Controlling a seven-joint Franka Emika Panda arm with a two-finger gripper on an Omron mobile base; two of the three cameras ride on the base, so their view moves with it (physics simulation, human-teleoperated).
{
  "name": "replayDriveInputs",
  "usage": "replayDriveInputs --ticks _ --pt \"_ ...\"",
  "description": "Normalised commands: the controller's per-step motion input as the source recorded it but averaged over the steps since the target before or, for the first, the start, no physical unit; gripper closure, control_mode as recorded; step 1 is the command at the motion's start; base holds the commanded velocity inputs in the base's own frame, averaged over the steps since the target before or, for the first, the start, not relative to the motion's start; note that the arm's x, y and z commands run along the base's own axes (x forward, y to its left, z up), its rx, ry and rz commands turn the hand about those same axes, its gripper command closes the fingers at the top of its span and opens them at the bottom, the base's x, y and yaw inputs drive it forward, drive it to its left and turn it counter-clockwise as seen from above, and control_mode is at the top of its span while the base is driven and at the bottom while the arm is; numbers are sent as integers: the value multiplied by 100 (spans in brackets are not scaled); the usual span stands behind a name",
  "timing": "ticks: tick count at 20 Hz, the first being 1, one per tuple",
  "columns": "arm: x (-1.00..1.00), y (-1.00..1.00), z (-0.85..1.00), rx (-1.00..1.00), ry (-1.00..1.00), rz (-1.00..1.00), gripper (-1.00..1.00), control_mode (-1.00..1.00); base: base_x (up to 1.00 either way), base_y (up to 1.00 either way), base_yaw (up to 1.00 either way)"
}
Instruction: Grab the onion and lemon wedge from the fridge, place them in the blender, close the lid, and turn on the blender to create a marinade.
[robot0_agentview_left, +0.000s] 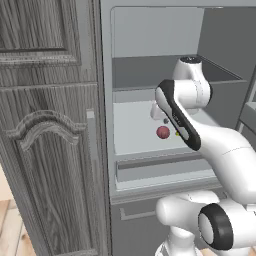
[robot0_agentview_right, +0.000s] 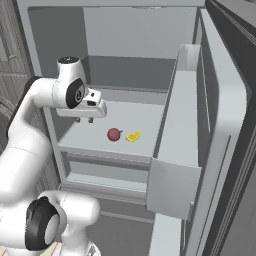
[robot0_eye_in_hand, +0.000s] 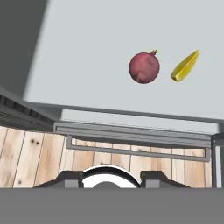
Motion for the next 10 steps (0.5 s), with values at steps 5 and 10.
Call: replayDriveInputs --ticks 5,10 --pt "-23 -16 -30 0 0 0 -100 -100 0 0 0" --pt "-12 -33 -88 0 -4 0 -100 -100 0 0 0"
